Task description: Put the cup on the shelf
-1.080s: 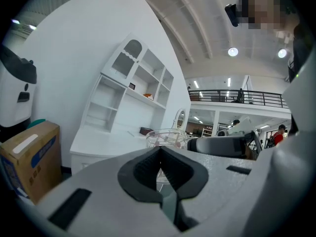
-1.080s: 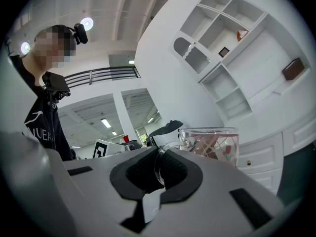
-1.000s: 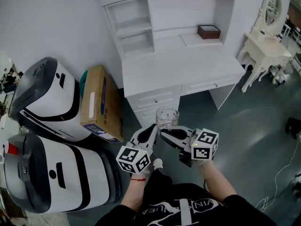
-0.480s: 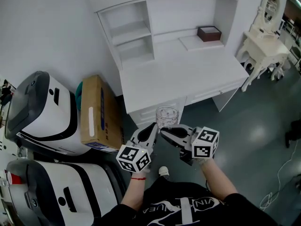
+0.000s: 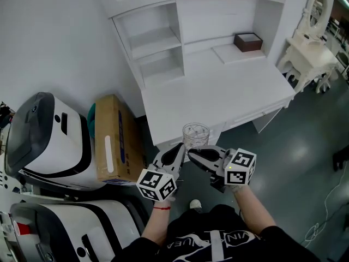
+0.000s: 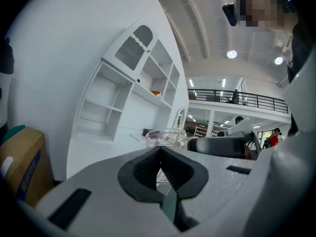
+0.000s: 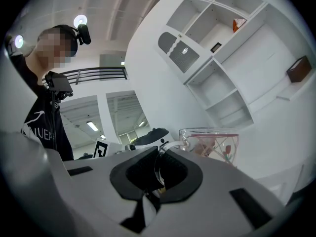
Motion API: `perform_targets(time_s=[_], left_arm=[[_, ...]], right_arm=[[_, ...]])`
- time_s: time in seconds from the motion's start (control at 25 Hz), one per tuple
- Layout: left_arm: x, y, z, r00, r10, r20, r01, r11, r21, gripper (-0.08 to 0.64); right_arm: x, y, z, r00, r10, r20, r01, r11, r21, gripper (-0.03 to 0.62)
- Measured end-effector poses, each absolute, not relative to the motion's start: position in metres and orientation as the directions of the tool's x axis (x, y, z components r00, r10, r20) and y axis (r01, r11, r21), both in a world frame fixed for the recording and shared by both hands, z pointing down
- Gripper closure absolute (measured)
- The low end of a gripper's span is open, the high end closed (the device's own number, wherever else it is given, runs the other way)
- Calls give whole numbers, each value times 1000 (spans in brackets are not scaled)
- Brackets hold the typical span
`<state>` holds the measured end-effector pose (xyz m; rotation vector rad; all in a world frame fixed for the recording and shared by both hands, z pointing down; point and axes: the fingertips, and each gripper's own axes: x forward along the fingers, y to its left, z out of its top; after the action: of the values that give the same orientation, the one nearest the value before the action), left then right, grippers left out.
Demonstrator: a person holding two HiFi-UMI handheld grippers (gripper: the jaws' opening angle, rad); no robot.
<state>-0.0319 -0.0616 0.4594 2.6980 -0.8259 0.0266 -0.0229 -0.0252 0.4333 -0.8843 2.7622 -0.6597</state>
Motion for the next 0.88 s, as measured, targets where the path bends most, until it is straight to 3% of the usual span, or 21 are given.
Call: perform_targets(time_s=[0.88], left_arm=[[-27, -205, 455, 774, -624, 106, -626, -730, 274, 554]], right_arm=[[-15, -169, 430, -866, -499, -38, -434, 786, -440, 580]])
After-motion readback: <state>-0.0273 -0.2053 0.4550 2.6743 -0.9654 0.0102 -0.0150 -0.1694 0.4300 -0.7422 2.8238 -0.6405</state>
